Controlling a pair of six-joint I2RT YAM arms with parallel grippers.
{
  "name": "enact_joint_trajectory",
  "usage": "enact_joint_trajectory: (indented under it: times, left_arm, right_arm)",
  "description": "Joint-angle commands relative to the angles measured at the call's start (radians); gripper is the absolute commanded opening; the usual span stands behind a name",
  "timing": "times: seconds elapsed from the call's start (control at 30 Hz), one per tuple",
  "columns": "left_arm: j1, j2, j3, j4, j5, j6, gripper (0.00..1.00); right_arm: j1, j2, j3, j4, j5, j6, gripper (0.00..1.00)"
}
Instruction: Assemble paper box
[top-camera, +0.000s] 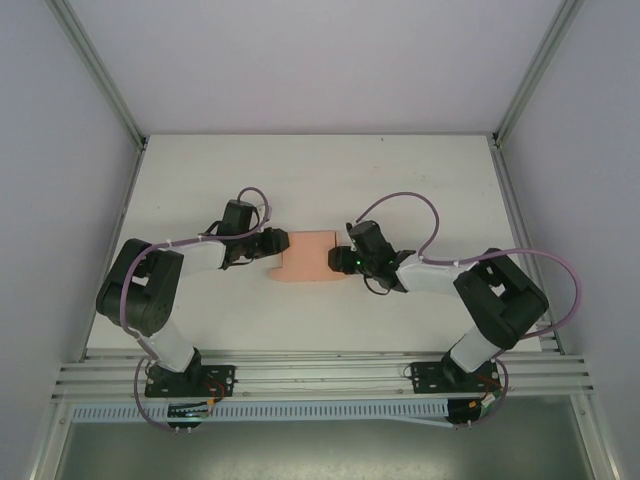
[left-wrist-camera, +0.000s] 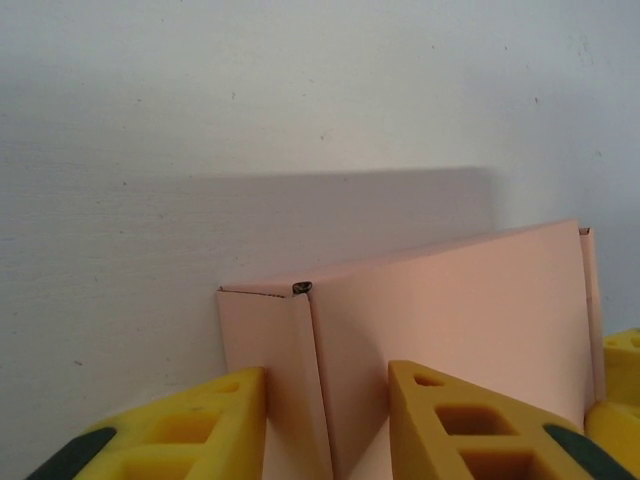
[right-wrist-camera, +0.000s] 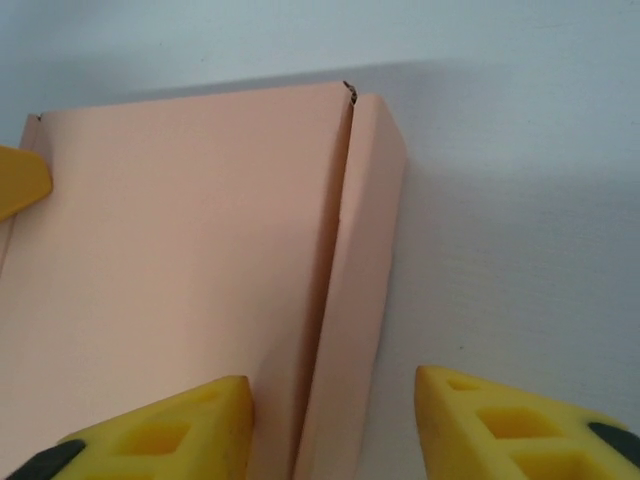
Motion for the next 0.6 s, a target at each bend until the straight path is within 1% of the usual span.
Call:
enact_joint_trajectory:
  times: [0.0, 0.07, 0.13, 0.2, 0.37, 0.47, 0.57]
  left_arm:
    - [-0.003, 0.057, -0.043, -0.115, 0.023, -0.022, 0.28]
    - [-0.001, 0.062, -0.037, -0.123, 0.012, -0.029, 0.25]
    - [0.006, 0.061, -0.047, -0.101, 0.029, -0.049, 0.22]
    - [0.014, 0.058, -0.057, -0.073, 0.047, -0.07, 0.2]
    - [0.043, 0.063, -0.077, -0.002, 0.13, -0.107, 0.17]
    - [0.062, 0.063, -0.107, 0.064, 0.182, -0.143, 0.16]
    - [0.082, 0.063, -0.134, 0.113, 0.208, -0.164, 0.12]
  right_arm:
    - [-0.027, -0.014, -0.01, -0.073, 0.018, 0.024, 0.6]
    - [-0.045, -0.047, -0.003, -0.111, 0.014, 0.061, 0.7]
    - [-0.073, -0.081, -0.017, -0.109, -0.031, 0.092, 0.75]
    - [-0.095, -0.108, -0.041, -0.084, -0.074, 0.125, 0.78]
    - [-0.135, -0.116, -0.062, -0.028, -0.186, 0.195, 0.8]
    - [-0.149, -0.078, -0.061, 0.029, -0.266, 0.227, 0.8]
    - [-0.157, -0.021, -0.042, 0.074, -0.334, 0.245, 0.8]
